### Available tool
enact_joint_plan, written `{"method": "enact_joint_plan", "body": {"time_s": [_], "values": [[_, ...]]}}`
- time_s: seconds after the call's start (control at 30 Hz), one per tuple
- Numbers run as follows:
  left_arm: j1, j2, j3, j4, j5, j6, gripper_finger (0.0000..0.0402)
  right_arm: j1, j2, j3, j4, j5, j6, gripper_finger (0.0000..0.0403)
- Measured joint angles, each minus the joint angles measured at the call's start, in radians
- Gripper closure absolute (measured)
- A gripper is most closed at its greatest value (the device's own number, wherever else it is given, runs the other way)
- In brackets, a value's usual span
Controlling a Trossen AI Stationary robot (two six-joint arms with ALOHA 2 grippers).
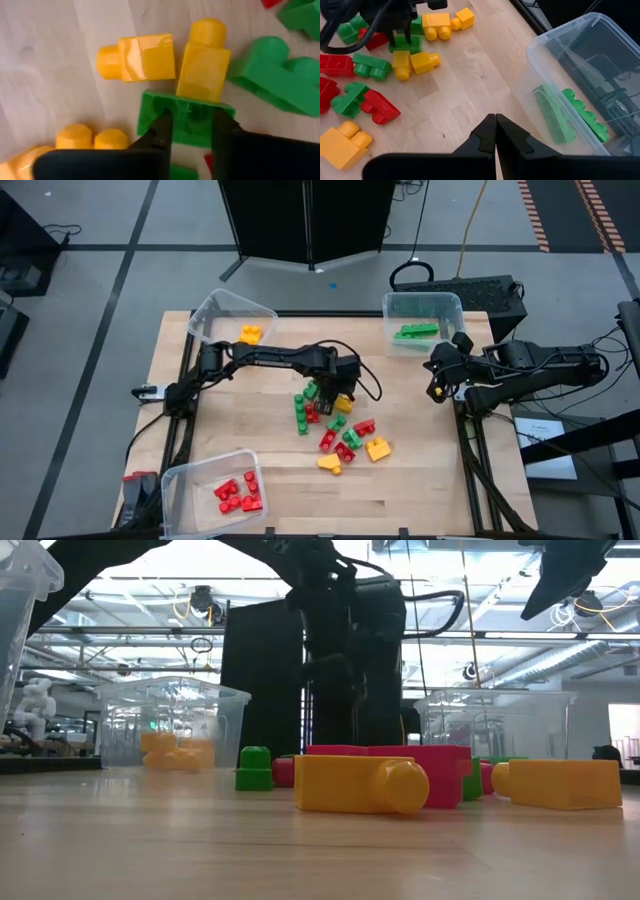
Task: Sort blocks
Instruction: Put the green game piece into the top right transparent bin
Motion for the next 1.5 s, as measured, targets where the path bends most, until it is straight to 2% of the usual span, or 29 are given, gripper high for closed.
{"method": "enact_joint_plan", "body": {"time_s": [0.17,0.27,0.37,0.5,0.77,1.17,1.3,1.37,1.43,1.5], "values": [[-0.012,0.013,0.000,0.035,-0.021,-0.023,0.0293,0.000,0.000,0.000,0.000,0.000,-0.005,0.0397],[-0.017,0.026,0.002,0.033,-0.045,-0.018,0.0276,0.000,0.000,0.000,0.000,0.000,-0.006,0.0397],[-0.022,0.027,0.002,-0.001,-0.087,-0.014,0.0302,0.000,0.000,0.000,-0.001,0.000,-0.006,0.0397],[-0.025,0.036,0.000,0.004,-0.106,0.012,0.0387,0.000,0.000,0.000,-0.001,0.000,-0.006,0.0397],[-0.030,0.028,0.009,-0.011,-0.124,-0.001,0.0401,0.000,0.000,0.000,-0.001,0.000,-0.006,0.0397],[-0.030,0.025,0.151,-0.054,-0.130,-0.006,0.0401,0.000,0.000,0.000,-0.001,0.000,0.001,0.0397],[-0.029,0.025,0.193,-0.104,-0.158,-0.111,0.0401,0.000,0.000,0.000,-0.001,0.000,0.001,0.0397],[-0.029,0.025,0.231,-0.155,-0.174,-0.211,0.0401,0.000,0.000,0.000,-0.001,0.000,0.001,0.0397],[-0.027,0.025,0.270,-0.207,-0.213,-0.419,0.0401,0.000,0.000,0.000,-0.001,0.000,0.001,0.0397],[-0.019,0.023,0.288,-0.253,-0.226,-0.691,0.0401,0.000,0.000,0.000,-0.001,0.000,0.001,0.0397]]}}
